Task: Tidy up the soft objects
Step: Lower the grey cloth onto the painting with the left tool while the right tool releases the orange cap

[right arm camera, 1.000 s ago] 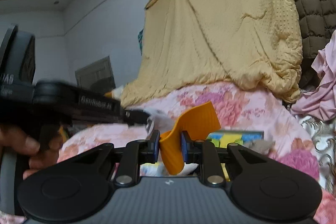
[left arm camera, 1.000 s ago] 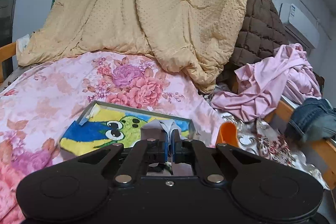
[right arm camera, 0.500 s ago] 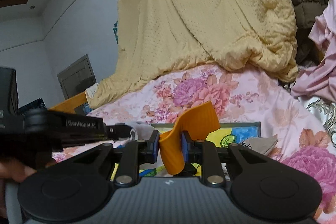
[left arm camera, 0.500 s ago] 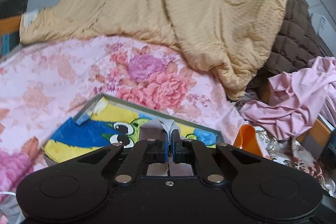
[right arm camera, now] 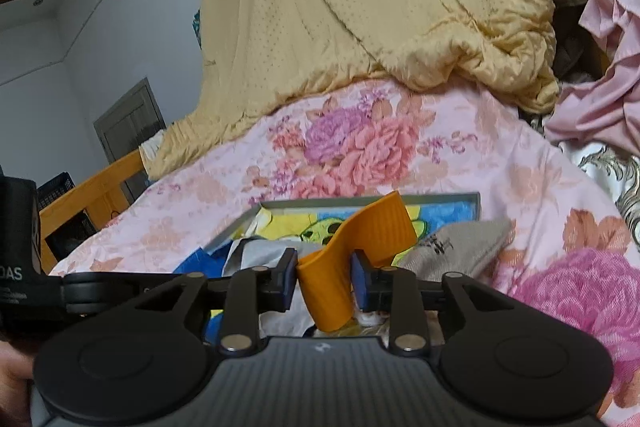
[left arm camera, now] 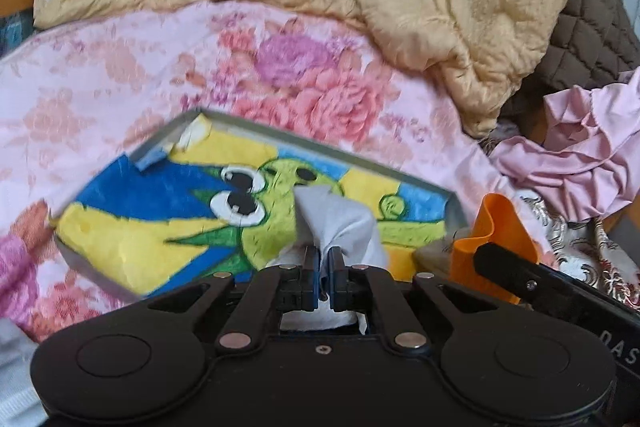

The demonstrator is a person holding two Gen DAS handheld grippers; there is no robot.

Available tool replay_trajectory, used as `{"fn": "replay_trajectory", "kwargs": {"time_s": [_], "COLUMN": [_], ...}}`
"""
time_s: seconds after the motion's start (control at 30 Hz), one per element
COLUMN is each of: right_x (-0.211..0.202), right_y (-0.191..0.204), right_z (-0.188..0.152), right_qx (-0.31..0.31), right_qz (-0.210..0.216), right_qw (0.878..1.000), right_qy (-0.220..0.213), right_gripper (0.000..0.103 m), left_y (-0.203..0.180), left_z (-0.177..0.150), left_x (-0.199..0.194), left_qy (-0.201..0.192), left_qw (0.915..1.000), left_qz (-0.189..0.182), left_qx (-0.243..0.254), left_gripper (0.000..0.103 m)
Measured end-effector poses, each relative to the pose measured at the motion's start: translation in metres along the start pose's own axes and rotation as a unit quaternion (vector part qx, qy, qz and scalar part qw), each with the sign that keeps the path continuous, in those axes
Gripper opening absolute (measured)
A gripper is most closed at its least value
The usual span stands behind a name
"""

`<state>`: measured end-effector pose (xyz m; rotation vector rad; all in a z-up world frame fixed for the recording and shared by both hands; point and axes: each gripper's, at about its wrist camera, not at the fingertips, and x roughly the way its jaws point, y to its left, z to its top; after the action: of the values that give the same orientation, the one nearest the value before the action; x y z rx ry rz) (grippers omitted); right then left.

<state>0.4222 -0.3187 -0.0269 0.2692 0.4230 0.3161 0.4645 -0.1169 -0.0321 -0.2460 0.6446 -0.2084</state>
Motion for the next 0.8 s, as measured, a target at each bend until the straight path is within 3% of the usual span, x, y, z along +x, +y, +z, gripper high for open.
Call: {"fn": "replay_trajectory", "kwargs": {"time_s": [0.13,0.3,0.43,0.7,0.8], "right_x": [0.003,0.002,0.001,0.0,-0.003], "right_y": [0.001,0.001,-0.001,-0.005,-0.007], "right_z": [-0.001,-0.002,-0.001,0.002,0.003], "right_qx": [-0.004,-0.002,0.003,0.028,0.039], "right_qz": [-0.002,-0.004,-0.003,0.006,0.013], "right_qw": [1.0,1.0,1.0,1.0,0.999], "right_qy": [0.01,0.009,0.009,0.008,0.002], "right_gripper": [0.045,0.05,0.053,0.062,0.073], "left_y": [0.006,0.007,0.008,0.008,0.007], "left_z": [-0.004,-0.008,-0.01,-0.011,-0.013], "left_x": [0.006,0.007,0.004,-0.007,-0.015], "left_qy": [0.011,0.022,0.021,0.011,0.001], "left_qw": [0.9998,0.9996,0.9996,0.9994,0.9994], "left_qz": [0.007,0.015,0.019,0.031,0.03], "left_qx": [-0.013,-0.001,0.003,0.013,0.018], "left_gripper": [0.005,0.015,0.016,0.034,0.04]}}
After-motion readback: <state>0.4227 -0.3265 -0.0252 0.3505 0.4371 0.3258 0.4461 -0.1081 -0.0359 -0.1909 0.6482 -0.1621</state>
